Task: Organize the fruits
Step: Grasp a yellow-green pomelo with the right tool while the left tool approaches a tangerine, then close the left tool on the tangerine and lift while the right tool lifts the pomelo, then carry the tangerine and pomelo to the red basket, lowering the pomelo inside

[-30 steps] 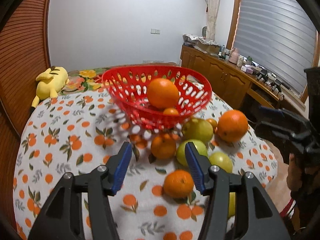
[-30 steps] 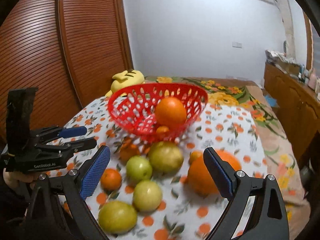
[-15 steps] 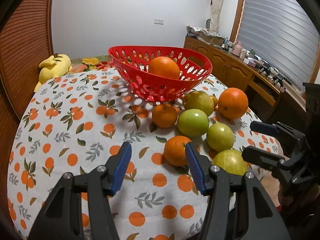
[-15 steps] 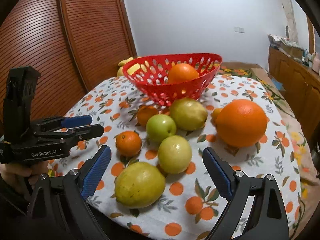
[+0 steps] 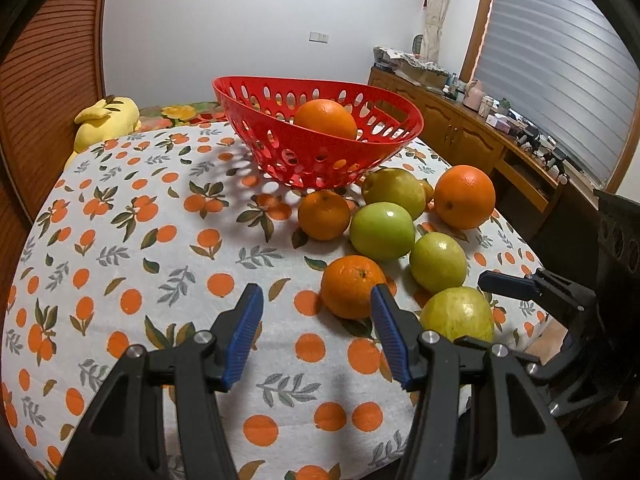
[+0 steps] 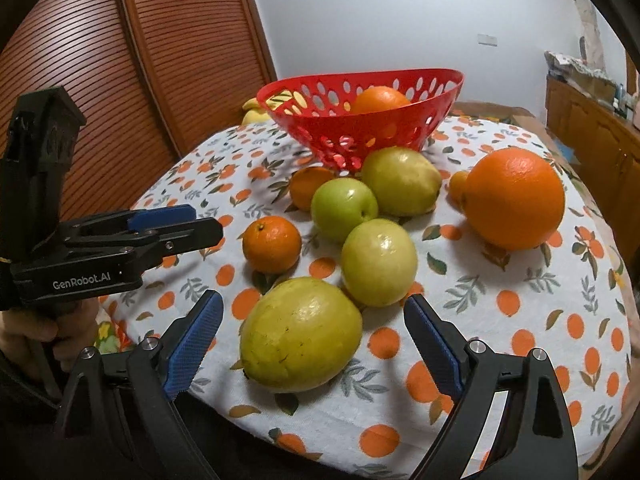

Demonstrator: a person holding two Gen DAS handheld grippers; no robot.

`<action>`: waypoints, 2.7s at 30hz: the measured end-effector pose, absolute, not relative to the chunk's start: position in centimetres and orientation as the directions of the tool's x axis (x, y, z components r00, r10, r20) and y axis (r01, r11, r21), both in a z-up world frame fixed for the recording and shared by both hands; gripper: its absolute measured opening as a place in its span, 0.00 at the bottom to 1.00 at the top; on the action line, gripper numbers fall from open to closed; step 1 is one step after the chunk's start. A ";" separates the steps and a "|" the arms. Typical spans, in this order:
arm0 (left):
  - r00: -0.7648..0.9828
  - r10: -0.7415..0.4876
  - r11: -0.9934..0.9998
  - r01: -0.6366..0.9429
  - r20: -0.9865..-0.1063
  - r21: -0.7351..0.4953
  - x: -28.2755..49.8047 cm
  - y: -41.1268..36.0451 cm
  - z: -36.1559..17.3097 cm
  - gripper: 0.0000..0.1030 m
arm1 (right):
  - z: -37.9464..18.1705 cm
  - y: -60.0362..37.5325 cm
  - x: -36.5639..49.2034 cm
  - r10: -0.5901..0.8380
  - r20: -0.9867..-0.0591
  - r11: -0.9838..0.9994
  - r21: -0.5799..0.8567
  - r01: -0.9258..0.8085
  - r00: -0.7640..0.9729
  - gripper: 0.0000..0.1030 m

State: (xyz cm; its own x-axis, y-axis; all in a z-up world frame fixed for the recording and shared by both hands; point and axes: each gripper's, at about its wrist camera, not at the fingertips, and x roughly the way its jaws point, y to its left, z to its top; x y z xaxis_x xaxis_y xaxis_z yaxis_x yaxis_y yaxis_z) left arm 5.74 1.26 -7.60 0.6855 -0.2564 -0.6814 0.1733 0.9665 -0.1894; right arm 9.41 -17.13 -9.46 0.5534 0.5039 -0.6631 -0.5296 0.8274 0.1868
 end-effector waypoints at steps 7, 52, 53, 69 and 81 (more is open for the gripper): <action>0.681 -0.259 0.966 0.172 -0.685 -0.195 5.8 1.2 -7.9 0.54 | -10.3 -16.7 9.6 0.503 -0.684 0.825 0.199 -0.529 0.528 0.91; 0.604 -0.289 0.955 0.234 -0.743 -0.180 10.3 -3.0 -10.7 0.54 | -4.2 -19.6 10.6 0.494 -0.583 0.839 0.122 -0.531 0.646 0.65; 0.607 -0.291 0.955 0.236 -0.740 -0.182 10.3 -3.0 -10.7 0.54 | -4.1 -19.7 10.6 0.494 -0.582 0.838 0.121 -0.531 0.646 0.65; 0.669 -0.295 0.954 0.242 -0.683 -0.174 9.5 -1.8 -8.2 0.42 | -4.1 -19.9 11.0 0.484 -0.585 0.843 0.114 -0.525 0.651 0.65; 0.738 -0.301 0.953 0.248 -0.604 -0.172 9.0 -0.8 -3.3 0.43 | -2.6 -19.5 11.5 0.486 -0.566 0.840 0.094 -0.534 0.666 0.65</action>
State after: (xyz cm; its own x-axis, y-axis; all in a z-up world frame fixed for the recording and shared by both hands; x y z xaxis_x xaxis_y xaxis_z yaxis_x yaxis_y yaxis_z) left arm 8.96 -0.82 -3.26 0.7382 -0.3006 -0.6039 0.2477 0.9535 -0.1718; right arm 11.46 -19.49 -2.63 0.6656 0.4862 -0.5662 -0.5338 0.8404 0.0941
